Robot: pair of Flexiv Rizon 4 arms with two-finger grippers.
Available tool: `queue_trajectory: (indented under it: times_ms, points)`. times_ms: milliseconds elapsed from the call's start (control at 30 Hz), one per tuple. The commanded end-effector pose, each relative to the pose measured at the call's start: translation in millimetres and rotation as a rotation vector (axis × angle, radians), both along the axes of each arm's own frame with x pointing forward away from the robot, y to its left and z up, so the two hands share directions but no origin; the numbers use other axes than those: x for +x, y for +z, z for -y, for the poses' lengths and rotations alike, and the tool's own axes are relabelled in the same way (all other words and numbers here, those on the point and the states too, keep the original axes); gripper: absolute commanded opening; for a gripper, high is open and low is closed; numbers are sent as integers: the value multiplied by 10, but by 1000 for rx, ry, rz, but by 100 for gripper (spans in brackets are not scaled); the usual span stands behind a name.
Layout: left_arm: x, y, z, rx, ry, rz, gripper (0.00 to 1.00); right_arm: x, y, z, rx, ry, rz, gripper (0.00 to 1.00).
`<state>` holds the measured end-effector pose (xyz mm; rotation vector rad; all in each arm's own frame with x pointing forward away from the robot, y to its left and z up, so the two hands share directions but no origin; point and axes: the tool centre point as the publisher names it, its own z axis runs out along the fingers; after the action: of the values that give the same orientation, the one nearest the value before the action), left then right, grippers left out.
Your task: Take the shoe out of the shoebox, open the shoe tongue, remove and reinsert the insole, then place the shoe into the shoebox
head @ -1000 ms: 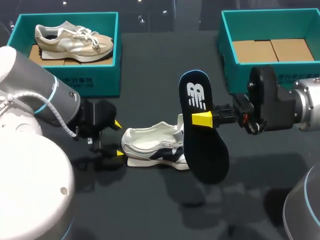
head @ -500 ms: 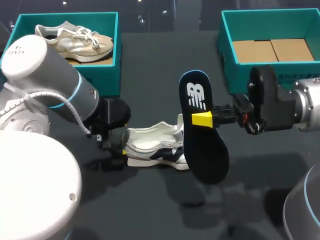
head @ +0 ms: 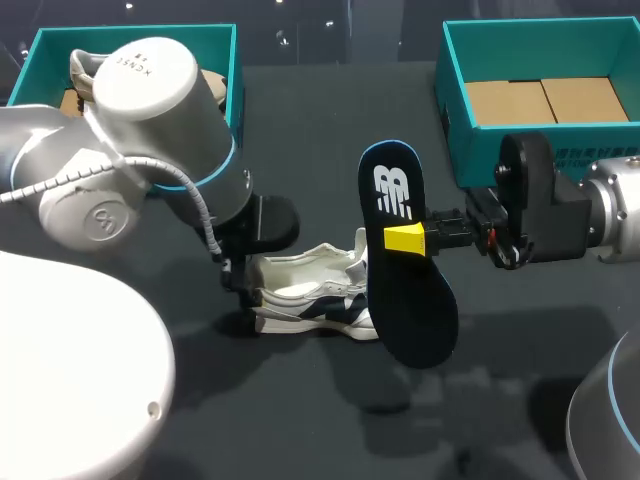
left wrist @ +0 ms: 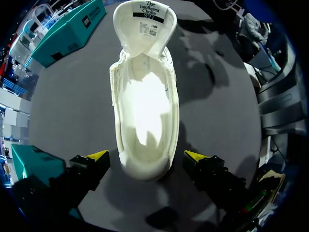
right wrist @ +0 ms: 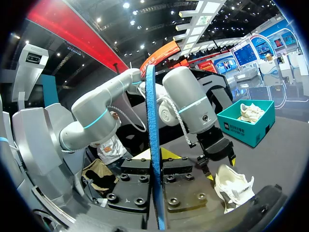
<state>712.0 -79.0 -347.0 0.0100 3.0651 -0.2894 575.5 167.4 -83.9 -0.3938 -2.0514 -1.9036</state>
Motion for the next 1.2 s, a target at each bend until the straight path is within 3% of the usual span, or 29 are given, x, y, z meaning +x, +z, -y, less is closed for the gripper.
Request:
queue_trajectory:
  times_ms: [33, 333, 533, 900, 1200]
  points:
    - [17, 32, 39, 41, -1, -6, 100, -16, 0, -9, -2, -4, -1, 0]
    - [96, 256, 201, 29, -18, 42, 100, -16, 0, -9, -2, -4, -1, 0]
    - [265, 304, 423, 9, -23, 60, 100, -16, 0, -9, -2, -4, -1, 0]
    - [523, 2, 785, -13, -25, 31, 100, -16, 0, -9, -2, -4, -1, 0]
    - [464, -225, 897, 40, -4, 28, 81, -16, 0, -9, -2, -4, -1, 0]
